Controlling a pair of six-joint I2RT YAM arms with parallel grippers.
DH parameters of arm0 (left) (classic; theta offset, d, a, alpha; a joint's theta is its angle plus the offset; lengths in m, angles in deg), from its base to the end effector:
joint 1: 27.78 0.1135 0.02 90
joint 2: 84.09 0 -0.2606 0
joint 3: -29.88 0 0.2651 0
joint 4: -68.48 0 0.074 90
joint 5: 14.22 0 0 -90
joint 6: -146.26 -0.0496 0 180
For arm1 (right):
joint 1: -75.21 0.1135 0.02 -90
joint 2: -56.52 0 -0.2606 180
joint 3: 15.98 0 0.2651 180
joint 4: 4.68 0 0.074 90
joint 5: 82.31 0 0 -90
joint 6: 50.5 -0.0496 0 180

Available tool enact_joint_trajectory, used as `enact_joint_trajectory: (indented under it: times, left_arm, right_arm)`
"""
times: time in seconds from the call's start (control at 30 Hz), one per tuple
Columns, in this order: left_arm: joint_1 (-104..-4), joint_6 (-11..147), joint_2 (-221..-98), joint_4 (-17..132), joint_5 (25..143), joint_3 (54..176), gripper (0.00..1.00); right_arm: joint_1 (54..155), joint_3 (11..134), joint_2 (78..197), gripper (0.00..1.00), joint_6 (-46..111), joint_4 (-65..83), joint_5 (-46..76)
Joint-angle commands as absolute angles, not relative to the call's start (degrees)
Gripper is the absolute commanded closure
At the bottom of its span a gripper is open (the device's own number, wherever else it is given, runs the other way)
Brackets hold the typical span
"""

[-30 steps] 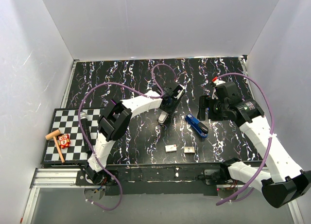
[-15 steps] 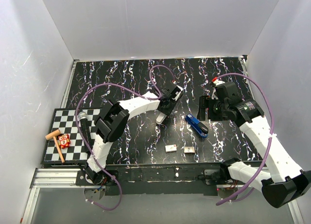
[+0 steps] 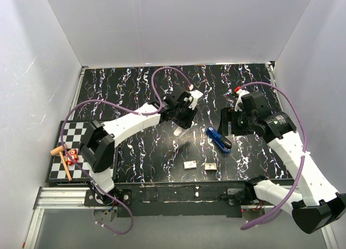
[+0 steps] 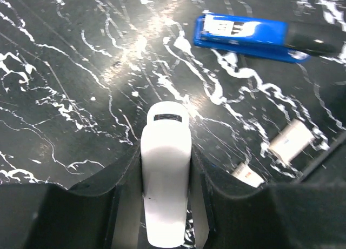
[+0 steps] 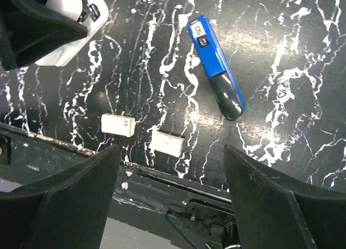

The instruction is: Unload the staples from the stapler

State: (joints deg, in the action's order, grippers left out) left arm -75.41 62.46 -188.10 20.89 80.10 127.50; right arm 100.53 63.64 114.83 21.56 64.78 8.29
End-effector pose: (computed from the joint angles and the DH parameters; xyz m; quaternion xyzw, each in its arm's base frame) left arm 0.2797 -0.3122 0.2370 0.3470 0.8848 -0.1718 0.2593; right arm 0.1919 0.0914 0.3395 -0.0620 0.9320 0.1362 0.3302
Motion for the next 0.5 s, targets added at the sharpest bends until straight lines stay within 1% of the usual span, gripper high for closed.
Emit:
enact_joint_trajectory:
  times: [0.0, 0.1, 0.2, 0.27, 0.47]
  left_arm:
    - [-75.59, 59.34, -178.5, 22.17, 90.79, 124.71, 1.0]
    - [-75.59, 58.2, -173.49, 22.35, 97.73, 122.25, 1.0]
    - [-75.59, 57.49, -167.69, 23.57, 105.11, 119.18, 1.0]
    - [-75.68, 57.06, -164.88, 24.45, 109.42, 117.24, 1.0]
    - [-75.68, 56.53, -158.46, 25.33, 119.79, 113.19, 1.0]
  right_arm:
    - [101.22, 66.44, 111.98, 0.17, 26.04, 61.75, 15.94]
    - [101.75, 68.28, 111.89, 0.19, 28.33, 62.28, 20.94]
    - [102.45, 69.87, 112.07, 0.26, 31.14, 63.16, 26.13]
    - [103.24, 70.48, 111.98, 0.29, 32.29, 63.25, 29.12]
    - [106.49, 70.75, 110.14, 0.31, 34.04, 60.26, 36.15]
